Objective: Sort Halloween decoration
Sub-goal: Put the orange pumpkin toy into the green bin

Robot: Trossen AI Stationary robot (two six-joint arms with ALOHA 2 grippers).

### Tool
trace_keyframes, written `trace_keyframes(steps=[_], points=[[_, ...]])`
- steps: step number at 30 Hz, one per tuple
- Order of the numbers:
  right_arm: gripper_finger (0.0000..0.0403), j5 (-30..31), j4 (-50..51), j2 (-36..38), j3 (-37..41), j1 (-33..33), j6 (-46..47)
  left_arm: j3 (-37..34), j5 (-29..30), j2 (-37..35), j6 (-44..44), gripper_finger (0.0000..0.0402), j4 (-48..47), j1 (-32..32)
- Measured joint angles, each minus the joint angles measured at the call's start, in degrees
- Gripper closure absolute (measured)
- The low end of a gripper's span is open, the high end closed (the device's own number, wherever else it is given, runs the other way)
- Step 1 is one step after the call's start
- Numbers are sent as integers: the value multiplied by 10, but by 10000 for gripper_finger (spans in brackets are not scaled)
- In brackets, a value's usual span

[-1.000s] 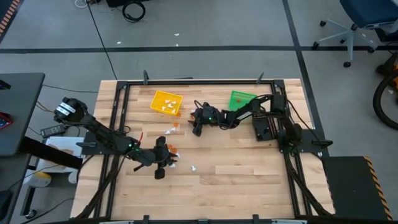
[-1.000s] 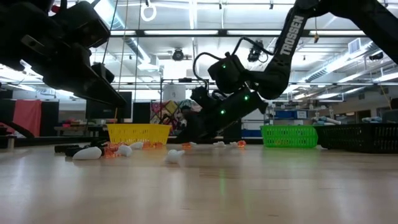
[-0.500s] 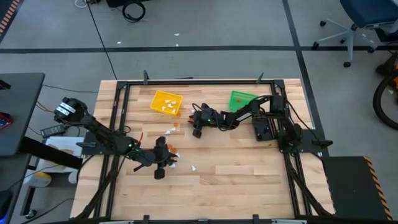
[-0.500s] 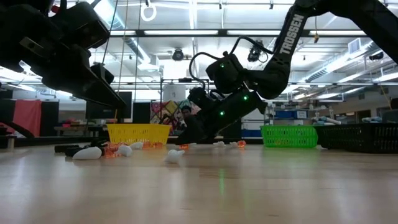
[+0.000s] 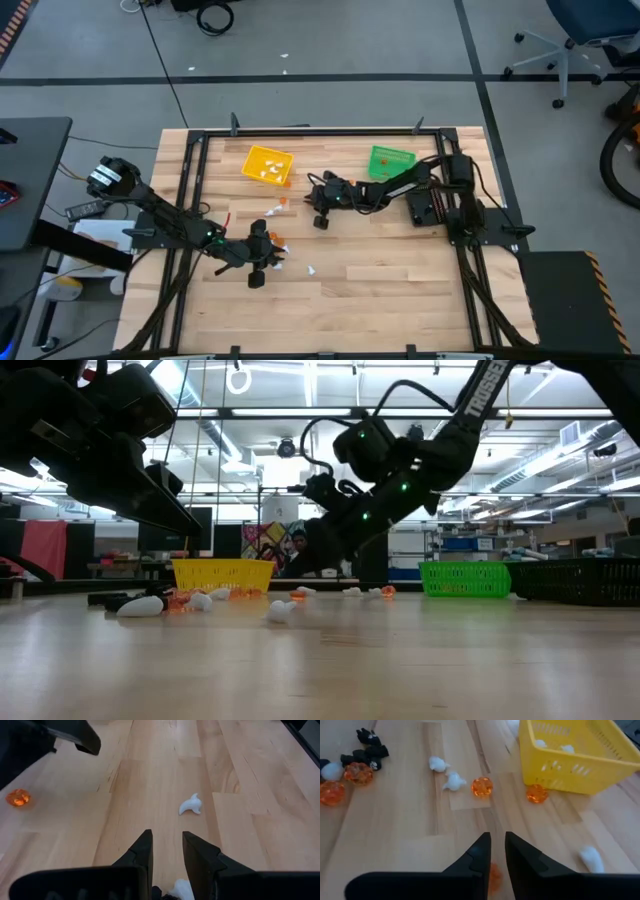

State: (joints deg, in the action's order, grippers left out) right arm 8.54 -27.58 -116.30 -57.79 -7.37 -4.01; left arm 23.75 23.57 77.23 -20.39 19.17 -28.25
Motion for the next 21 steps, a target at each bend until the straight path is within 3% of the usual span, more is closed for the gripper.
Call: trace_keyframes(steps=[7,16,21], points=[[331,-17,30,8,-1,6,-3,0,0,0,0,320,0,0],[233,-37,-20,-14,8,-2,23,0,0,0,0,320,4,0],[206,-37,-66,-27,35,-7,30,0,0,0,0,320,6,0]])
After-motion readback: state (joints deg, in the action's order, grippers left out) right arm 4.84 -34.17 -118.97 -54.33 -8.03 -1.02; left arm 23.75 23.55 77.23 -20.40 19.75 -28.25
